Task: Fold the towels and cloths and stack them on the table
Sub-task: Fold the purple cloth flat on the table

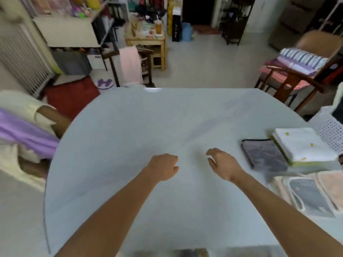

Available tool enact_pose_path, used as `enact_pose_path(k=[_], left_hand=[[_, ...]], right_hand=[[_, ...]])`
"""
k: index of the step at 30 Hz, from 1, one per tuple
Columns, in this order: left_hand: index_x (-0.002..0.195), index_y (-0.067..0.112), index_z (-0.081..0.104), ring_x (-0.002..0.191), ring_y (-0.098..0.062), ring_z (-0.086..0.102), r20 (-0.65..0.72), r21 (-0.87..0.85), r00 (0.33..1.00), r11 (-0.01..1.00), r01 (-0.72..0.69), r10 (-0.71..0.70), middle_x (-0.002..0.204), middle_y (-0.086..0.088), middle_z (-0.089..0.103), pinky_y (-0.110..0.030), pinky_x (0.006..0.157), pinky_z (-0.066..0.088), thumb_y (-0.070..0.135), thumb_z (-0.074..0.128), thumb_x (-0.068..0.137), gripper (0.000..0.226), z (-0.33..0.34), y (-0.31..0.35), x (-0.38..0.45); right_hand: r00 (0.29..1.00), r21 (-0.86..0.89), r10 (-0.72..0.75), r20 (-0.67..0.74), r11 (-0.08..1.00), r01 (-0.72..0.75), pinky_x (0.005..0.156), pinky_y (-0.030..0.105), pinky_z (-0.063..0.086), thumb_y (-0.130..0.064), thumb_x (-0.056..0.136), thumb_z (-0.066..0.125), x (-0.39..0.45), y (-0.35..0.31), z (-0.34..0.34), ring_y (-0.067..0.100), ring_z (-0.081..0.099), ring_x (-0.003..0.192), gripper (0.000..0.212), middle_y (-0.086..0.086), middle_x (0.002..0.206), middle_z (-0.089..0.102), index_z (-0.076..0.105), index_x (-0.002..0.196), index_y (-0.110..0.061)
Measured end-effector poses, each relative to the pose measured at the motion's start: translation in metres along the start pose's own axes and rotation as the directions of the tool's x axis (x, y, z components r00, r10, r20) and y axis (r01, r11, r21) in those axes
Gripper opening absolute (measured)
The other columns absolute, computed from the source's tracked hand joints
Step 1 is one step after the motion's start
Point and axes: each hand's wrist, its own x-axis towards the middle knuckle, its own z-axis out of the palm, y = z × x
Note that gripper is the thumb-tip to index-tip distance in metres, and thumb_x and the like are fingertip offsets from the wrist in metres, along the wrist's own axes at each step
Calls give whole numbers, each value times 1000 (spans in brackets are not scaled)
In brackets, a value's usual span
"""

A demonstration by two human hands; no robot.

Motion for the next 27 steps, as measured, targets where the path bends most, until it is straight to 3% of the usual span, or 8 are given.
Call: enact_pose_path(k=[6, 9, 13, 16, 20, 24, 27], left_hand=[[136, 21, 45, 129, -21, 44, -22, -186, 958, 943, 278, -287, 138, 0, 50, -35, 106, 37, 40, 39, 100, 41, 22, -180, -164], [132, 22, 47, 129, -18, 44, -40, -265, 885, 859, 439, -464, 138, 2, 49, -31, 103, 36, 38, 40, 100, 37, 37, -273, -261], [137, 20, 44, 129, -21, 45, 57, -328, 775, 722, 610, -629, 142, -1, 45, -33, 105, 35, 36, 38, 101, 40, 59, -349, -364], [144, 23, 37, 134, -19, 40, 28, -387, 727, 663, 641, -686, 149, 1, 39, -34, 110, 34, 39, 39, 101, 46, 59, -400, -414], [141, 25, 39, 124, -18, 49, -19, -435, 686, 624, 650, -728, 142, 2, 45, -30, 101, 43, 38, 45, 99, 45, 45, -467, -445], [144, 24, 37, 128, -19, 45, -66, -412, 658, 621, 667, -750, 144, 1, 42, -31, 102, 41, 37, 46, 99, 47, 34, -536, -448], [147, 24, 32, 136, -19, 36, -84, -407, 674, 643, 649, -734, 151, 1, 33, -32, 108, 35, 36, 44, 100, 49, 25, -587, -433]], right_hand=[[978, 61, -156, 139, 987, 148, 84, 37, 50, -22, 97, 44, 25, -207, 40, 27, 61, 95, 23, 6, 105, 65, 59, 110, -12], [950, 136, -256, 179, 963, 233, 80, 34, 50, -20, 96, 45, 36, -327, 67, 24, 62, 92, 19, 4, 99, 67, 63, 101, -15], [911, 198, -330, 249, 938, 285, 79, 34, 52, -18, 93, 48, 34, -444, 101, 24, 63, 85, 17, 3, 92, 67, 65, 92, -18], [902, 229, -367, 229, 920, 317, 84, 34, 51, -15, 93, 49, 47, -517, 113, 27, 64, 92, 18, 8, 99, 70, 67, 95, -12], [896, 233, -400, 191, 905, 355, 92, 31, 46, -19, 98, 44, 88, -608, 123, 27, 62, 102, 27, 10, 111, 67, 67, 108, -8], [900, 308, -397, 178, 891, 332, 82, 29, 45, -13, 94, 47, 139, -687, 147, 27, 62, 99, 19, 8, 101, 67, 66, 95, -7], [920, 400, -355, 164, 877, 267, 80, 27, 43, -13, 94, 51, 189, -739, 171, 27, 61, 101, 17, 11, 105, 66, 63, 100, -4]])
